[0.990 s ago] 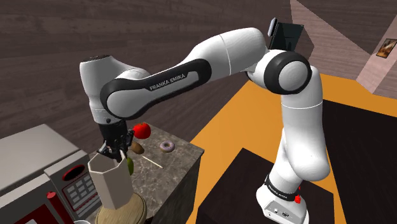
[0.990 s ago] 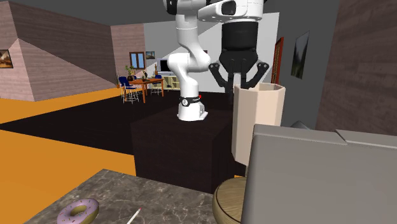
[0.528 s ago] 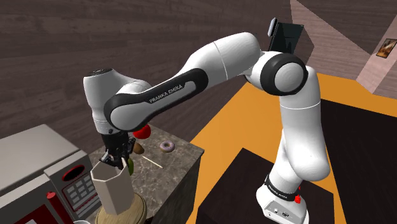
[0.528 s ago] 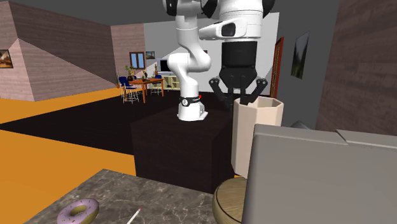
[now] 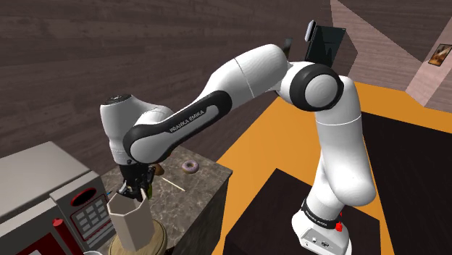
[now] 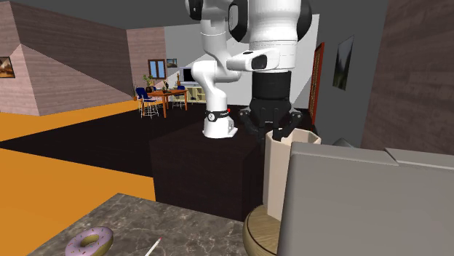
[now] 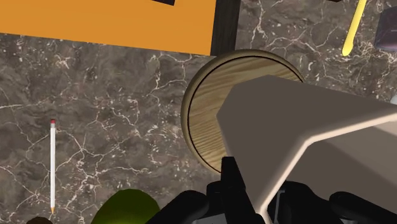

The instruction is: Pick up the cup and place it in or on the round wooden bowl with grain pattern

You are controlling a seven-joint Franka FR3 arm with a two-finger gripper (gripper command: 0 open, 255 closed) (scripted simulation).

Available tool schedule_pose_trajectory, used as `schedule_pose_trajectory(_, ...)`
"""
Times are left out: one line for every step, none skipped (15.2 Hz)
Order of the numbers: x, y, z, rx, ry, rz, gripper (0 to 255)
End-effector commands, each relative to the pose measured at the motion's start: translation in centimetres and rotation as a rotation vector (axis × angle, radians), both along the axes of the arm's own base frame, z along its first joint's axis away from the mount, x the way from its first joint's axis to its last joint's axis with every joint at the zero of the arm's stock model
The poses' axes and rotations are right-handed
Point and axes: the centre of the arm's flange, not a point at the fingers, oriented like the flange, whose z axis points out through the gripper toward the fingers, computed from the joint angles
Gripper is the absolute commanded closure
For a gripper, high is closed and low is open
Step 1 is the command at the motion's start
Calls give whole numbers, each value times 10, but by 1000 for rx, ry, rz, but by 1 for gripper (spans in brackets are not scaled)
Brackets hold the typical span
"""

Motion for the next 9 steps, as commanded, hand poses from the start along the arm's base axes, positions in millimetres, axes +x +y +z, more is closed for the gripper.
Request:
schedule_pose_trajectory(0, 1, -10, 1, -1, 0, 255)
schedule_pose_trajectory(0, 1, -16, 1, -1, 0, 255)
schedule_pose_trajectory(0, 1, -21, 1, -1, 0, 255)
schedule_pose_trajectory(0, 1, -26, 1, -1, 0, 255)
schedule_pose_trajectory(0, 1, -32, 1, -1, 0, 255)
schedule_pose_trajectory(0, 1, -40, 1, -1, 0, 255)
schedule_pose_trajectory(0, 1, -40, 1, -1, 0, 255)
schedule_pose_trajectory(0, 1, -40, 1, -1, 0, 255)
schedule_pose_trajectory(0, 1, -40, 1, -1, 0, 255)
